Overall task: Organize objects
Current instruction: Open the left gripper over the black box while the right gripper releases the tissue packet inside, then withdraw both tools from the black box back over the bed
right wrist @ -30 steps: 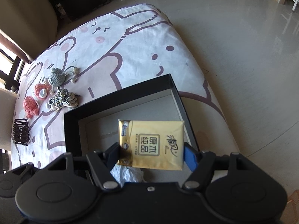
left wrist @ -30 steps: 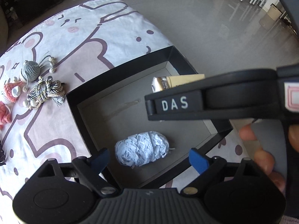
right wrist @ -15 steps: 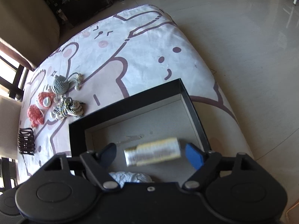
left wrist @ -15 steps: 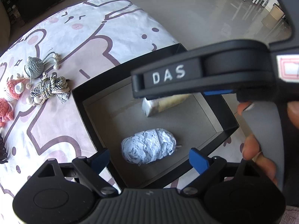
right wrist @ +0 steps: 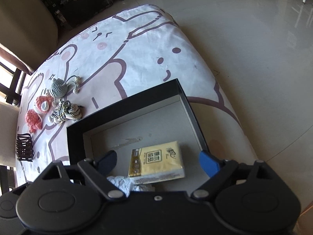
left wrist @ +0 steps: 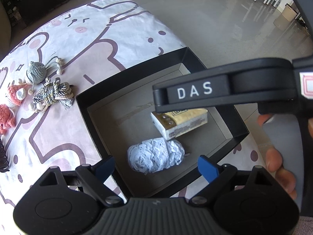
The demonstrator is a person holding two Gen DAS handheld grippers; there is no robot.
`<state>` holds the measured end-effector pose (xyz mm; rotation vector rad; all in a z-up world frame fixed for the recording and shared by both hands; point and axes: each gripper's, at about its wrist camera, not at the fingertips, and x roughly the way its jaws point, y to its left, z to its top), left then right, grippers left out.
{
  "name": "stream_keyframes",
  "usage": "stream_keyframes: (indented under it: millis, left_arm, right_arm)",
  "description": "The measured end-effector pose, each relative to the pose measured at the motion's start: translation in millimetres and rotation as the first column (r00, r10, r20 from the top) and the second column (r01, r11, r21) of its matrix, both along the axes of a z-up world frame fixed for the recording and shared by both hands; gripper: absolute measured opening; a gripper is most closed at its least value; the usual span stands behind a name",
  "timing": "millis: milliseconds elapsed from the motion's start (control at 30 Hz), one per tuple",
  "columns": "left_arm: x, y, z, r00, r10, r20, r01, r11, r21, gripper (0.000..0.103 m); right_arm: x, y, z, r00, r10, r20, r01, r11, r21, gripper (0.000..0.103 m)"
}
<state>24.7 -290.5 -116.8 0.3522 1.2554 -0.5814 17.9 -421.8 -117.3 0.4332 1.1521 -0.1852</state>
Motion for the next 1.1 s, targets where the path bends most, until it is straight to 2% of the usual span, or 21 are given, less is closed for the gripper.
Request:
stream_keyframes:
  millis: [667, 933, 1100]
  left_arm:
    - [-2.0, 12.6, 12.0, 0.999, 0.029, 0.017, -0.028, 0.999, -0.019, 0.092]
    - [-2.4, 22.6, 17.7, 0.999, 0.046, 0.026, -0.045, 0.999, -0.026, 0.092]
    - [-2.2, 30.7, 19.1, 0.998, 0.052, 0.035, -0.051, 0.998, -0.027, 0.093]
  right_arm:
    - [-30.0, -1.0, 22.7, 1.000, 0.012, 0.015, -0.011, 0.998, -0.056, 0.094]
    - [-41.1, -3.9, 32.5, 1.000, -0.007, 0.030, 0.010, 0.996, -0.089, 0.102]
    - [-47.0, -4.1, 34.3, 0.999, -0.014, 0.031, 0.017, 0.994, -0.108, 0.103]
